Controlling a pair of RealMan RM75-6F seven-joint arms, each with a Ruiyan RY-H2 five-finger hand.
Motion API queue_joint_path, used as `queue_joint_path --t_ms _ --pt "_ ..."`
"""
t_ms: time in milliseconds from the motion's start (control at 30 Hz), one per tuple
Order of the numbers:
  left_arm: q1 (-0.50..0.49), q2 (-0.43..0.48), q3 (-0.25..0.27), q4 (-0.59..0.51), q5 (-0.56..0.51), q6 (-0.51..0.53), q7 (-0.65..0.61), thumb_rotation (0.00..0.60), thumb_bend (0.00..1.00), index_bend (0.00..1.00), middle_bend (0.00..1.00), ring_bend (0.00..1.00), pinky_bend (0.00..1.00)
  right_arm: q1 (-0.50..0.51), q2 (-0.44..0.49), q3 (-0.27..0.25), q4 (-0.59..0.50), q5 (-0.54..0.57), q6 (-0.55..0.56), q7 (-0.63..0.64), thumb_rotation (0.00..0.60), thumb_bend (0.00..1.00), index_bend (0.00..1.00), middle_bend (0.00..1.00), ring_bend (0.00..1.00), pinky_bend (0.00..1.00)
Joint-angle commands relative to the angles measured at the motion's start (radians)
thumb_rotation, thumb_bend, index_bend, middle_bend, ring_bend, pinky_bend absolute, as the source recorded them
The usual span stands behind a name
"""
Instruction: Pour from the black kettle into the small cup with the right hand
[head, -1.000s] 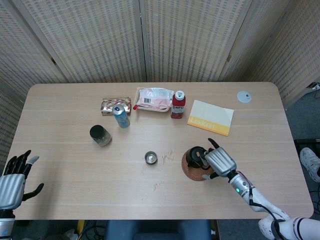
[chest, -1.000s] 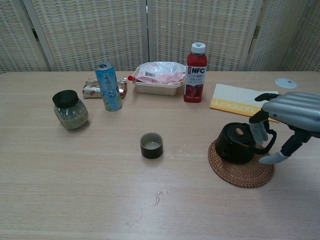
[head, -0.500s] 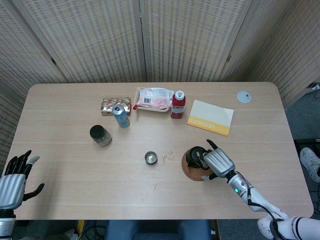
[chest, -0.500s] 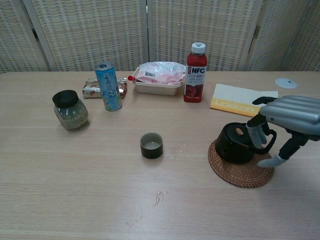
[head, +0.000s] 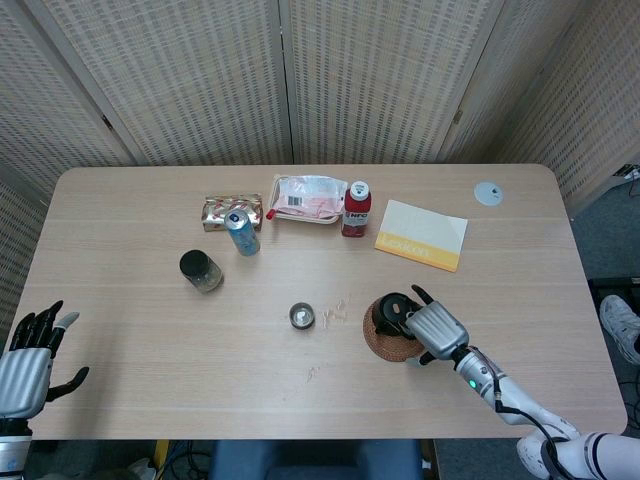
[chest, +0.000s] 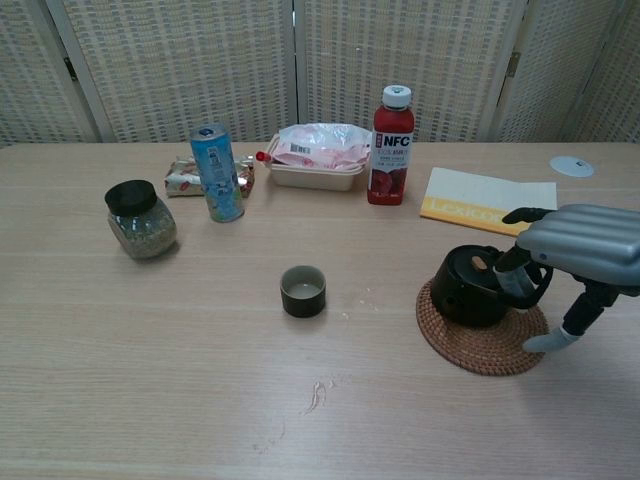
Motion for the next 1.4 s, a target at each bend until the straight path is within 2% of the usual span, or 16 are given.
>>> queue_joint_path --t_ms 33,600,933,1033,1167,1300,1400 --pt "0.0 0.0 0.0 0.001 0.0 0.0 -0.001 0.6 0.24 0.15 0.01 0.07 0.02 0.001 -0.001 -0.003 0.001 0.002 -0.005 -0.006 0.395 0.0 0.54 0.53 0.43 0.0" --pt "0.002 -0.004 0.002 0.012 -0.003 -0.004 -0.01 0.6 0.24 0.15 0.01 0.07 0.02 -0.01 0.001 -0.022 -0.007 0.021 -0.016 -0.035 0.394 0.0 0.55 0.54 0.44 0.0" --pt "0.005 -0.005 0.003 0.016 -0.002 -0.001 -0.016 0.6 0.24 0.15 0.01 0.07 0.02 -0.014 -0.008 -0.023 0.001 0.03 -0.018 -0.038 0.399 0.0 0.62 0.61 0.51 0.0" --pt "0.005 -0.005 0.004 0.018 -0.003 -0.002 -0.017 0.6 0.24 0.15 0.01 0.07 0.02 -0.015 -0.015 -0.018 0.006 0.035 -0.017 -0.029 0.417 0.0 0.66 0.65 0.56 0.0" --pt "0.005 -0.005 0.004 0.018 -0.002 -0.001 -0.018 0.6 0.24 0.15 0.01 0.07 0.02 -0.008 -0.022 -0.003 0.01 0.045 -0.024 -0.008 0.465 0.0 0.75 0.76 0.69 0.0" --pt "0.006 -0.003 0.003 0.019 -0.004 -0.001 -0.017 0.6 0.24 0.15 0.01 0.07 0.02 0.005 -0.029 0.013 0.017 0.057 -0.04 0.011 0.487 0.0 0.86 0.86 0.78 0.0" --pt "0.007 -0.003 0.003 0.02 -0.007 -0.002 -0.018 0.6 0.24 0.15 0.01 0.07 0.02 0.019 -0.034 0.032 0.021 0.068 -0.053 0.035 0.492 0.0 0.89 0.9 0.81 0.0"
